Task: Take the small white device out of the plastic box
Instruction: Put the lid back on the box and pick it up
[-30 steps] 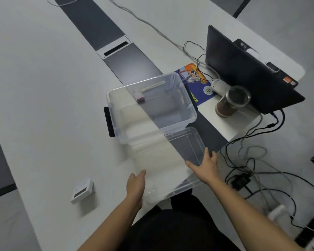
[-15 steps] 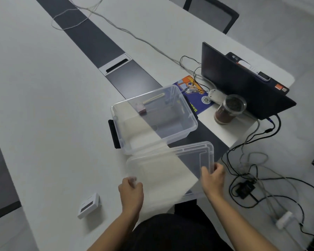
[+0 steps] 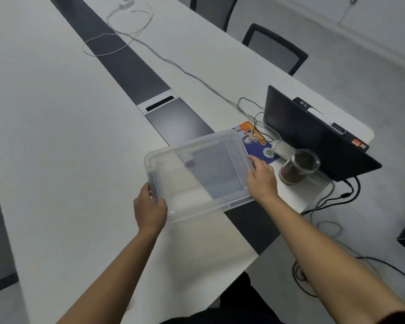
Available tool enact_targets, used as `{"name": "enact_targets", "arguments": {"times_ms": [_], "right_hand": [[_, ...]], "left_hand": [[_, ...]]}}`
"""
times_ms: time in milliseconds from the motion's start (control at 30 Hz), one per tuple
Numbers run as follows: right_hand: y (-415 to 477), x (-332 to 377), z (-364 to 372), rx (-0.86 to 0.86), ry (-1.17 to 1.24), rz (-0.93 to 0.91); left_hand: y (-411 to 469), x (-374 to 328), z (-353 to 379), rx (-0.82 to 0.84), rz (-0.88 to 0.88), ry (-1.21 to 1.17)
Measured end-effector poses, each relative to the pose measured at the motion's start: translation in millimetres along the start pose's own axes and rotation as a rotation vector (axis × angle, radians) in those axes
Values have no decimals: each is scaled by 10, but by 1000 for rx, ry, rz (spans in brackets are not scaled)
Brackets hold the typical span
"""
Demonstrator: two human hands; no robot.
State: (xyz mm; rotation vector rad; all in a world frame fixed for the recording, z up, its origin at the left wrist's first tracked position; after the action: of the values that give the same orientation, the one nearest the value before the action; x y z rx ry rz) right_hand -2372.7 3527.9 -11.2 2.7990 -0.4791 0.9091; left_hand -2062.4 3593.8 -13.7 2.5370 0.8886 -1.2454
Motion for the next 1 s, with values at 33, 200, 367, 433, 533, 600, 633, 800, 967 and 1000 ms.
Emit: {"name": "enact_targets", "arguments": {"times_ms": [33,200,367,433,533,600,633,800,967,1000], "right_hand": [[67,8,42,25,-47,6],[151,-9,180,51,-113,9],[106,-161,220,48,-110,90],[3,-224,237,48,-63,144],[-245,-267,232,1,-26,137],[-461,-291,215,-18,-7,122],[-577,-308,209,-25,3,117],[-1085,-401,116,-83,93,185],[-1279,-514,137,-75,144,232],[-1279,-552,175,-52,148,282]], "left_hand": [[53,8,56,7,12,34],[168,79,290,46,82,85],[218,178,385,147,54,167],[246,224,389,148,63,196],[193,286,348,106,112,264],[72,349,272,56,150,304],[-10,390,218,32,165,315],[-386,738,-91,-5,163,305],[-629,1038,-342,-75,-25,279],[-646,1076,-341,-60,-123,226]]}}
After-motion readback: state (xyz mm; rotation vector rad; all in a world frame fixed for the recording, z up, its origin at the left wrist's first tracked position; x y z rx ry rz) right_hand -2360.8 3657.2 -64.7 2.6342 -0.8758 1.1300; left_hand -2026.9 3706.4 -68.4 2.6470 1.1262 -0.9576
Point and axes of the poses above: each hand's wrist, its own y-axis towards the middle knuckle, its own z-axis out of the palm, x = y × z, the point moved 5 cm from there along y, towards the middle knuckle, and after that the axes turned 11 degrees about -x, right-handed, at the moved point
